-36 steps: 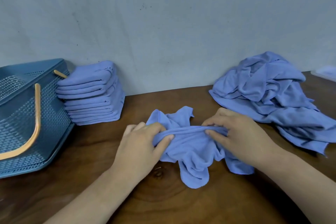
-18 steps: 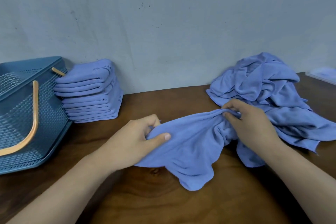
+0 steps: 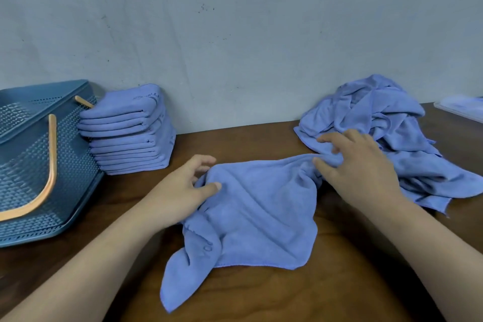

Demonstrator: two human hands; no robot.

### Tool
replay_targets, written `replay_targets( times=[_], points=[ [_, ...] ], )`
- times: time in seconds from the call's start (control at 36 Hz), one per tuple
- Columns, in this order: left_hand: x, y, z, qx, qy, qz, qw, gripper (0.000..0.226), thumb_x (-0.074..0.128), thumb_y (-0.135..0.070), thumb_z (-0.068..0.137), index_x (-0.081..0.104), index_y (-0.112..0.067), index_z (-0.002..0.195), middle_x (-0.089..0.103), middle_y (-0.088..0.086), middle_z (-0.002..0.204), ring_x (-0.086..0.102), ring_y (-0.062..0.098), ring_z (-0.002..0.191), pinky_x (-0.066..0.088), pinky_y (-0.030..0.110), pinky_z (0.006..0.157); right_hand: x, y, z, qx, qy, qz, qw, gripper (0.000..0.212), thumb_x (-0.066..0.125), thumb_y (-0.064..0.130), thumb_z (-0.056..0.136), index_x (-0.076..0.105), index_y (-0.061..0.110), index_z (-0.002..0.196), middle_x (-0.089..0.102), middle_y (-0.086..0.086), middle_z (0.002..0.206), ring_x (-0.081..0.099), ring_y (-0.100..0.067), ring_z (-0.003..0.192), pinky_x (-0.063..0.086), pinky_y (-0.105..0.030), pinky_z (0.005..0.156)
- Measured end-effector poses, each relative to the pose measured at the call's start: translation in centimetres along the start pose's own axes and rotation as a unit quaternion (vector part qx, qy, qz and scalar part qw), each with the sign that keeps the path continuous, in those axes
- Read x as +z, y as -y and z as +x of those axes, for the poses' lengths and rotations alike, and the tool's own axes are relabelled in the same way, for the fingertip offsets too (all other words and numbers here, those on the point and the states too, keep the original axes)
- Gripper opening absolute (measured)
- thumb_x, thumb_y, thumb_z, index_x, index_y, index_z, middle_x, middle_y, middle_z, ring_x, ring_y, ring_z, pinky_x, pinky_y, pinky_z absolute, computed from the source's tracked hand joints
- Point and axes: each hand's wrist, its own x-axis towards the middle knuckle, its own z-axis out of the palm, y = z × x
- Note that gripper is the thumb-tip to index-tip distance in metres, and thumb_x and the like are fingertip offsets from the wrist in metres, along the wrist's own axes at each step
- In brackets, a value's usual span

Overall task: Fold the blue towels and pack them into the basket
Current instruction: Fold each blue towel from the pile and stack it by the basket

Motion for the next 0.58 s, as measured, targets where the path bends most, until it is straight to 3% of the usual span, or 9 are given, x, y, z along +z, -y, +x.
replay_targets(
  times=[0.08, 0.17, 0.22, 0.25, 0.31, 0.36, 0.47, 0.53, 0.58],
  points=[
    [-0.1, -1.0, -0.5, 0.024, 0.053, 0.035, 0.998, 0.022, 0.07, -0.043, 0.099, 0.068, -0.047, 0.12, 0.068, -0.032, 0.096, 0.062, -0.01, 0.083, 0.044, 0.015, 0.08, -0.3, 1.0, -0.4, 0.054, 0.118, -0.012, 0.991, 0.034, 0.054, 0.075, 0.09, 0.061, 0.048, 0.11, 0.065, 0.02, 0.086, 0.062, -0.012, 0.088, 0.045, -0.032, 0.064],
    [-0.4, -1.8, -0.9, 0.008, 0.121, -0.001, 0.993, 0.022, 0.066, -0.047, 0.102, 0.082, -0.031, 0.102, 0.07, -0.02, 0.077, 0.06, 0.004, 0.066, 0.044, 0.024, 0.073, 1.2, 1.1, -1.2, -0.001, 0.185, 0.012, 0.983, 0.042, 0.055, 0.076, 0.091, 0.065, 0.042, 0.113, 0.07, 0.016, 0.091, 0.064, -0.006, 0.089, 0.054, -0.034, 0.075],
    [-0.5, -2.7, -1.4, -0.036, 0.206, -0.046, 0.977, 0.041, 0.06, -0.051, 0.103, 0.085, -0.019, 0.097, 0.073, 0.0, 0.079, 0.059, 0.017, 0.066, 0.047, 0.033, 0.069, 1.9, 1.2, -1.4, -0.051, 0.241, 0.109, 0.963, 0.045, 0.06, 0.062, 0.097, 0.058, 0.042, 0.138, 0.068, 0.021, 0.125, 0.062, 0.0, 0.112, 0.051, -0.026, 0.096],
    [-0.6, -3.1, -1.7, -0.049, 0.245, -0.061, 0.966, 0.046, 0.056, -0.051, 0.105, 0.086, -0.016, 0.097, 0.077, 0.007, 0.082, 0.062, 0.02, 0.066, 0.051, 0.035, 0.069, 2.1, 1.2, -1.5, -0.084, 0.263, 0.141, 0.951, 0.053, 0.06, 0.055, 0.1, 0.047, 0.048, 0.151, 0.053, 0.027, 0.148, 0.051, 0.006, 0.131, 0.043, -0.02, 0.107],
    [-0.6, -3.5, -2.0, -0.049, 0.272, -0.068, 0.959, 0.055, 0.05, -0.052, 0.107, 0.085, -0.011, 0.095, 0.079, 0.018, 0.085, 0.07, 0.025, 0.066, 0.057, 0.036, 0.068, 2.7, 0.7, -1.2, -0.155, 0.251, 0.122, 0.948, 0.064, 0.055, 0.05, 0.104, 0.027, 0.054, 0.161, 0.023, 0.033, 0.167, 0.022, 0.006, 0.154, 0.025, -0.027, 0.124],
    [-0.5, -3.2, -1.8, -0.039, 0.227, -0.081, 0.97, 0.061, 0.049, -0.053, 0.108, 0.083, -0.007, 0.087, 0.076, 0.023, 0.076, 0.069, 0.029, 0.059, 0.054, 0.032, 0.059, 3.2, 0.3, -1.2, -0.169, 0.213, 0.097, 0.957, 0.062, 0.054, 0.047, 0.103, 0.027, 0.055, 0.159, 0.027, 0.03, 0.166, 0.023, 0.0, 0.155, 0.027, -0.038, 0.126],
    [0.8, -0.3, -0.3, 0.004, -0.033, -0.003, 0.999, 0.045, 0.055, -0.049, 0.107, 0.073, -0.018, 0.079, 0.071, 0.001, 0.065, 0.064, 0.02, 0.058, 0.052, 0.034, 0.061, 3.4, 0.9, -1.4, -0.101, 0.197, 0.145, 0.964, 0.039, 0.058, 0.045, 0.103, 0.053, 0.051, 0.141, 0.054, 0.033, 0.134, 0.051, 0.0, 0.124, 0.047, -0.035, 0.107],
    [1.7, 1.3, 0.5, 0.039, -0.124, 0.088, 0.988, 0.023, 0.057, -0.05, 0.103, 0.068, -0.033, 0.092, 0.071, -0.013, 0.083, 0.065, 0.008, 0.077, 0.057, 0.041, 0.077, 3.7, 1.3, -1.5, -0.081, 0.198, 0.126, 0.969, 0.036, 0.056, 0.05, 0.103, 0.06, 0.045, 0.138, 0.058, 0.031, 0.127, 0.052, -0.002, 0.12, 0.047, -0.036, 0.106],
    [2.5, 2.1, 0.7, 0.077, -0.101, 0.137, 0.982, 0.024, 0.055, -0.056, 0.1, 0.062, -0.044, 0.12, 0.064, -0.025, 0.116, 0.058, 0.004, 0.11, 0.053, 0.042, 0.097, 3.8, 1.7, -1.7, -0.073, 0.206, 0.102, 0.97, 0.04, 0.054, 0.052, 0.104, 0.06, 0.041, 0.142, 0.058, 0.028, 0.132, 0.05, -0.005, 0.126, 0.044, -0.036, 0.109]
  ],
)
